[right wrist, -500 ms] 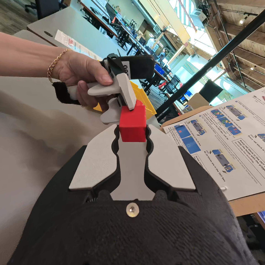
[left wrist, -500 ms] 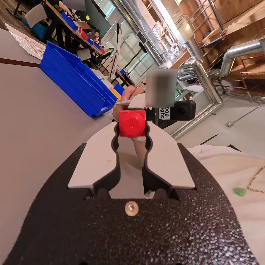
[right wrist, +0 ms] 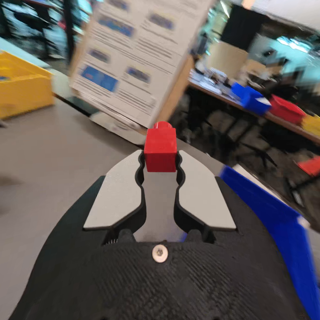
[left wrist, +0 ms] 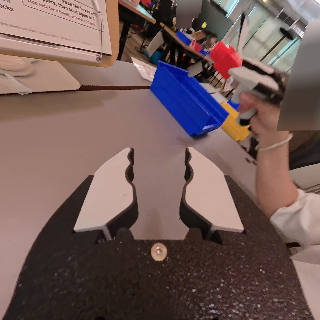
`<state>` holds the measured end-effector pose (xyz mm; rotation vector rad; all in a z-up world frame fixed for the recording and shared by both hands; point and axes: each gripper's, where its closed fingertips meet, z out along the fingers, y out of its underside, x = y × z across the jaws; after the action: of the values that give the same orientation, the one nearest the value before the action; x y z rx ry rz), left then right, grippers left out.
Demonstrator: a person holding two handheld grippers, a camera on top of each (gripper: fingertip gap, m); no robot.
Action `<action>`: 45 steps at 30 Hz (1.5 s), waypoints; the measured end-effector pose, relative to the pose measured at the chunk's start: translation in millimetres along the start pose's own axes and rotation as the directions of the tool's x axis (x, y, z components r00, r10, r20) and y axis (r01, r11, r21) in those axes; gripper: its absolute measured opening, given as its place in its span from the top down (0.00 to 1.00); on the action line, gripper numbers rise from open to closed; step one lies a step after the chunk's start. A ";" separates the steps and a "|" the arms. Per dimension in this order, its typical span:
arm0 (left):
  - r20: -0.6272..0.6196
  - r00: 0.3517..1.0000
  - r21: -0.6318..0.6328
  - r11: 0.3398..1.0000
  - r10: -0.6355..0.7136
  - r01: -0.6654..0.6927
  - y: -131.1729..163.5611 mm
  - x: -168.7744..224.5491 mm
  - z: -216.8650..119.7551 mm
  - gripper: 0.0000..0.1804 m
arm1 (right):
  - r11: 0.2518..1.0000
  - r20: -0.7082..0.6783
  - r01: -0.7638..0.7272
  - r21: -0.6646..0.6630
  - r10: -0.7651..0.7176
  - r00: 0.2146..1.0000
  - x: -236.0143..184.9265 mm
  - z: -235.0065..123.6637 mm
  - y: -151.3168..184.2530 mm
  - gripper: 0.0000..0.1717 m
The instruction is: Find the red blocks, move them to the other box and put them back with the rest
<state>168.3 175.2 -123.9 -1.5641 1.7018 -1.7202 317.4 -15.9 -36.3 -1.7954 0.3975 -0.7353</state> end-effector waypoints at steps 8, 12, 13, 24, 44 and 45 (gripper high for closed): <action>0.126 0.981 -0.132 0.983 0.145 -0.128 23.3 -12.0 3.4 0.68 | 0.836 -0.399 -0.152 -0.527 -0.086 0.913 164.2 -36.1 139.1 0.79; 0.149 0.980 -0.153 0.982 0.132 -0.109 29.1 -17.8 -0.5 0.69 | 0.727 -0.396 -0.150 -0.670 -0.180 0.900 191.4 -34.9 188.1 0.79; 0.157 0.979 -0.153 0.982 0.132 -0.108 30.0 -19.3 -2.6 0.70 | 0.712 -0.396 -0.146 -0.687 -0.199 0.896 195.4 -34.7 195.2 0.79; 0.215 0.969 -0.145 0.986 0.117 -0.087 33.3 -32.9 -24.0 0.70 | 0.641 -0.384 -0.157 -0.752 -0.231 0.894 201.2 -34.1 230.7 0.60; 0.598 0.698 -0.374 0.907 0.394 -0.192 -73.9 -174.6 -187.6 0.70 | 0.977 0.085 -0.181 -0.111 0.191 0.978 0.5 -34.2 62.7 0.38; 0.590 0.691 -0.417 0.890 0.419 -0.183 -80.3 -191.5 -192.1 0.70 | 0.976 0.134 -0.189 -0.109 0.203 0.970 -15.6 -34.1 63.1 0.38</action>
<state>129.1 454.2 -99.0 -1.6219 1.7494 -0.5877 288.8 -53.0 -92.9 -1.8544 0.5127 -0.4507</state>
